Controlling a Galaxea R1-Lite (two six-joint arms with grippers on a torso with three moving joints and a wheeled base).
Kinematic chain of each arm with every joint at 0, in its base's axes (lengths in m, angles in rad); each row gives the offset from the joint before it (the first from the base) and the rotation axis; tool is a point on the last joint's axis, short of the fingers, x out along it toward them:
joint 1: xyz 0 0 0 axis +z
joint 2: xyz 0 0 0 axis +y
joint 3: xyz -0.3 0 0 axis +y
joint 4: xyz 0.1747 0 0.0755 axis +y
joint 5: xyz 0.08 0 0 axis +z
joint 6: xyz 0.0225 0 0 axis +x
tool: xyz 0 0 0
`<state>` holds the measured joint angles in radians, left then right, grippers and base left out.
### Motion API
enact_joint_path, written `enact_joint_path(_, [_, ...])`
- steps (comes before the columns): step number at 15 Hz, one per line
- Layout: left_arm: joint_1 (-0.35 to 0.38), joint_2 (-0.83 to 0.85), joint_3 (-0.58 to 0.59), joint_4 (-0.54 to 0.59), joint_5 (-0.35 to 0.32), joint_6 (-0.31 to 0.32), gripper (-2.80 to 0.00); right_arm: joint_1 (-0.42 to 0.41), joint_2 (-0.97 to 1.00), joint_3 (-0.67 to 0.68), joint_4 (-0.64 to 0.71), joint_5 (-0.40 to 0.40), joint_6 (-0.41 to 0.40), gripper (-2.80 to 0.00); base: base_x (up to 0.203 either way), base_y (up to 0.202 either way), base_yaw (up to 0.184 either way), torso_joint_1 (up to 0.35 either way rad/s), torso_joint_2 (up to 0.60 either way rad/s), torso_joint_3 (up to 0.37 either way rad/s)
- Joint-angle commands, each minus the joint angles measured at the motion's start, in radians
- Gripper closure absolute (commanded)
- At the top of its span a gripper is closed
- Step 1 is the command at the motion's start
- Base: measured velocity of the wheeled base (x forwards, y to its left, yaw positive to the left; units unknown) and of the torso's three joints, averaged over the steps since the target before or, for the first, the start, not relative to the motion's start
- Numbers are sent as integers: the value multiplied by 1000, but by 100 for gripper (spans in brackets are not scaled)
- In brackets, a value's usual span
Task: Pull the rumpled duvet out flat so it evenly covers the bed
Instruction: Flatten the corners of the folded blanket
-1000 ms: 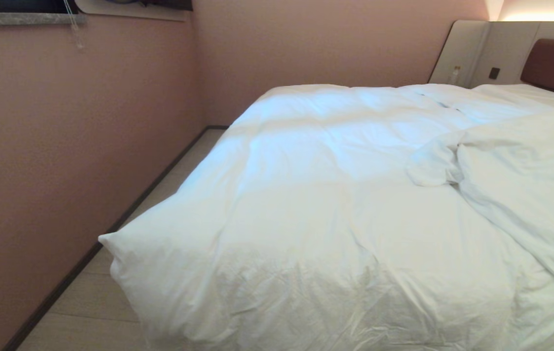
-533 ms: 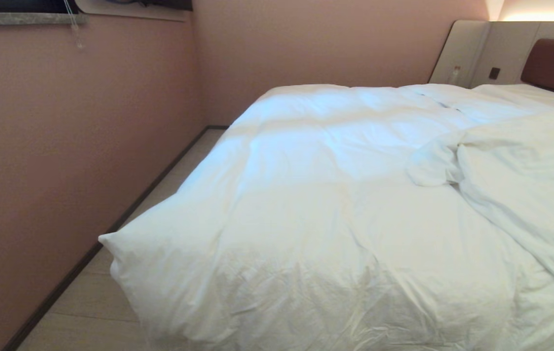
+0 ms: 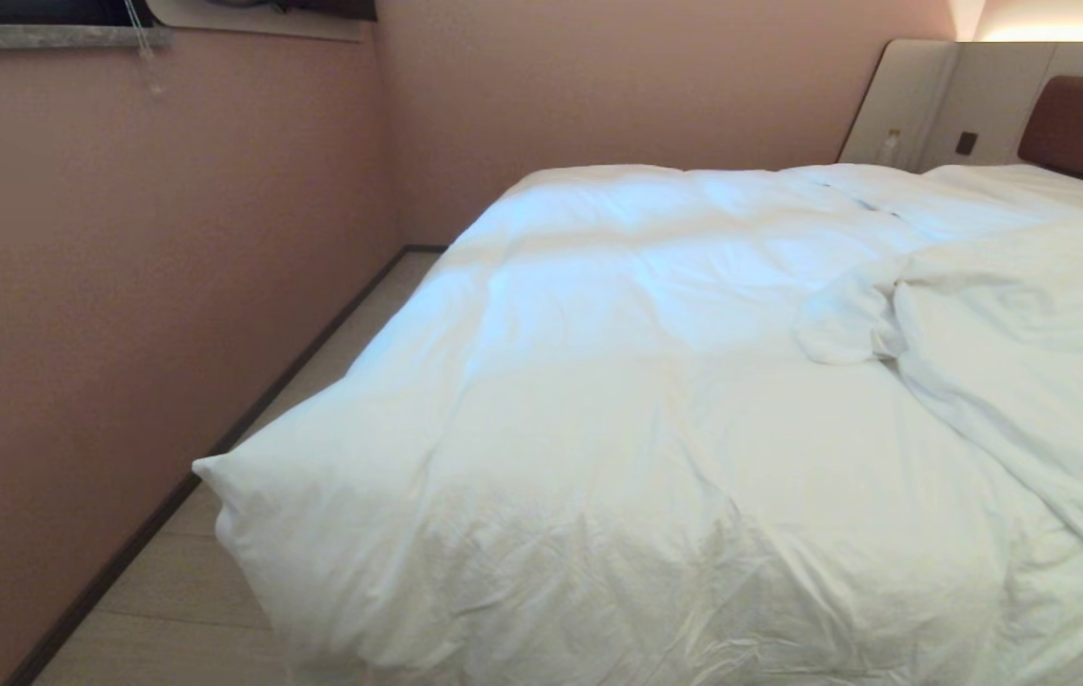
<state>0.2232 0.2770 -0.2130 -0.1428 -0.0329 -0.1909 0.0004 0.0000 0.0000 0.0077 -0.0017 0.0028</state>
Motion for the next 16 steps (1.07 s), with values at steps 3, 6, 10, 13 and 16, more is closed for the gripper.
enact_joint_path(3, [1,1,4,-1,-33,-2,0,0,0,0,0,0,0,0,0,0,0,0,0,0])
enact_joint_path(6, [1,1,21,-6,-38,-2,0,0,0,0,0,0,0,0,0,0,0,0,0,0])
enact_joint_path(10, [1,1,23,-4,-71,-2,0,0,0,0,0,-1,3,0,0,0,0,0,0,0])
enact_joint_path(13, [1,2,27,24,-201,-6,0,0,0,0,0,-1,3,0,0,0,0,0,0,0])
enact_joint_path(16, [-10,13,22,95,-292,-27,0,0,0,0,-1,-1,3,0,0,0,0,0,0,0])
